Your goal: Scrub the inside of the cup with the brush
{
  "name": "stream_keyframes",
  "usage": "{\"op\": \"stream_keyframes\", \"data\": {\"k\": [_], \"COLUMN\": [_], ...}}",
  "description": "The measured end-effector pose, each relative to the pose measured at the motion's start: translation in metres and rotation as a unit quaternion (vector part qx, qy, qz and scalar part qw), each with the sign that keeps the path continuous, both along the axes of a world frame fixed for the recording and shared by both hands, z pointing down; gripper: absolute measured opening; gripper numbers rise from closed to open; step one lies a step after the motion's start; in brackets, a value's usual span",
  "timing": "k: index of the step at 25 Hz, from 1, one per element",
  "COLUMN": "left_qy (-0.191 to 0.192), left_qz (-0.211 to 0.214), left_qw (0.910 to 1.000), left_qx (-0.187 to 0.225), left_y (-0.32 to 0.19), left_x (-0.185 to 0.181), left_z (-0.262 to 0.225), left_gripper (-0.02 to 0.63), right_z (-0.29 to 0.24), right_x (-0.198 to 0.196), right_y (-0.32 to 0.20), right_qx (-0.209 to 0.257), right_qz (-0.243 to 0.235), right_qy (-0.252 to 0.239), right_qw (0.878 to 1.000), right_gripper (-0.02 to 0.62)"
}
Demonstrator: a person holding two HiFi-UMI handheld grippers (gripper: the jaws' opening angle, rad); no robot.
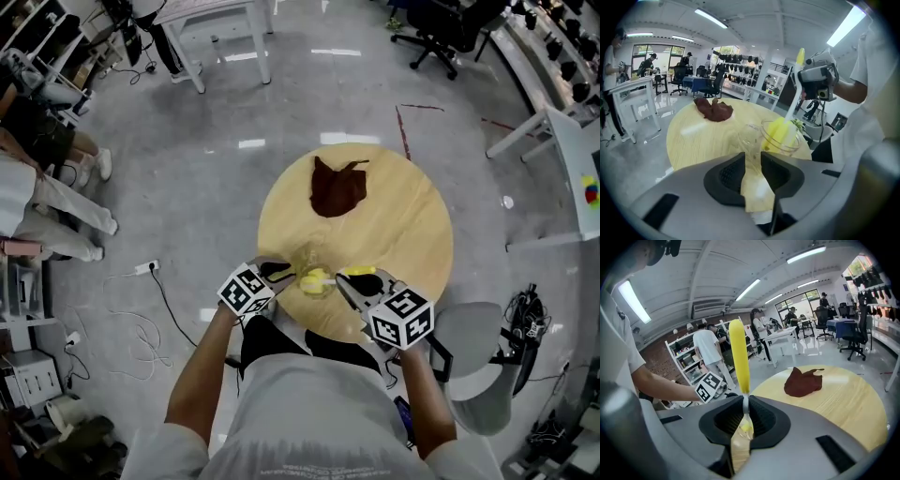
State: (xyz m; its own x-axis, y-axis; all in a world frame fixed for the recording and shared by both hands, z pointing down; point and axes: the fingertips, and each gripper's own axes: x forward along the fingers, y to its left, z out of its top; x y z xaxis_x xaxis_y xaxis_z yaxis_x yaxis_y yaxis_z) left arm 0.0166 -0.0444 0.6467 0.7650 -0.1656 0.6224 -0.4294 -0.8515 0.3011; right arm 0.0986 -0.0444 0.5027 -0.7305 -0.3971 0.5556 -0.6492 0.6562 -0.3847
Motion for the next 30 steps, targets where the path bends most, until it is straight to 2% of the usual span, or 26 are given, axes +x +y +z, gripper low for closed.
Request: {"op": "stream_keyframes", "data": {"k": [3,6,10,14,20,25,30], "left_qy": [0.003,0.001,0.003,0.001,-0.004,-0.009,-0.014], "left_qz": [0.028,0.063,0.082,0.096,0.126,0.158,0.166], "left_qw": [0.9996,0.9978,0.9954,0.9933,0.9892,0.9846,0.9835], "left_qx": [0.001,0.021,0.048,0.066,0.074,0.074,0.072], "left_y": [0.021,0.038,0.046,0.044,0.042,0.039,0.037], "left_x": [0.003,0.016,0.038,0.053,0.055,0.054,0.055], "left_z": [0.004,0.006,0.007,0.006,0.007,0.007,0.009], "left_gripper": [0.189,0.295,0.359,0.385,0.385,0.385,0.385], "right_z": [0.012,0.013,0.007,-0.008,-0.028,-0.032,-0.026], "right_x": [-0.007,-0.012,-0.016,-0.017,-0.001,0.01,0.002], "right_y": [0.001,-0.002,-0.004,0.001,0.0,-0.007,-0.007], "right_qx": [0.004,0.007,-0.002,-0.013,-0.029,-0.042,-0.043], "right_qz": [-0.014,-0.015,-0.02,-0.04,-0.07,-0.092,-0.119], "right_qy": [0.021,0.021,0.013,0.0,-0.014,-0.015,-0.004], "right_qw": [1.0,1.0,1.0,0.999,0.997,0.995,0.992], "right_gripper": [0.063,0.064,0.064,0.067,0.067,0.064,0.064]}}
